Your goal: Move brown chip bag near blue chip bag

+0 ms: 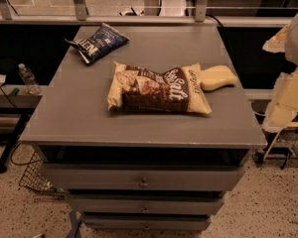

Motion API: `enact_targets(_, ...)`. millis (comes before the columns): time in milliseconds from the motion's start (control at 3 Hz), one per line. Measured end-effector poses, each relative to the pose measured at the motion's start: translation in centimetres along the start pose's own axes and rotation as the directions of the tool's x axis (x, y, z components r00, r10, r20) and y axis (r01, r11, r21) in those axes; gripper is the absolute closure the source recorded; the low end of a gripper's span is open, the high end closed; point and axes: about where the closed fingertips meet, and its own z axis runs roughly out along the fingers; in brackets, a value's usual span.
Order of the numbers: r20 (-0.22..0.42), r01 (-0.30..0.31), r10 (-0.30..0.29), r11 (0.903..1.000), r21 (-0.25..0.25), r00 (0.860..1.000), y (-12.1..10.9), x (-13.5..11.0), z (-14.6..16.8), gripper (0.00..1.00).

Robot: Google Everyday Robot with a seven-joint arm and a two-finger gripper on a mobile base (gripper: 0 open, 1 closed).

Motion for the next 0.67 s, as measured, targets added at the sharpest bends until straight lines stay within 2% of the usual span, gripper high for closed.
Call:
enact_targets(333, 0.0, 0.0, 0.0, 1.0, 0.0, 1.0, 0.0, 0.0, 0.0, 0.0)
enact_targets(667, 0.01, 0.072, -0.071, 0.9973, -0.013, 0.997, -0.1, -2.9, 1.0, 0.0)
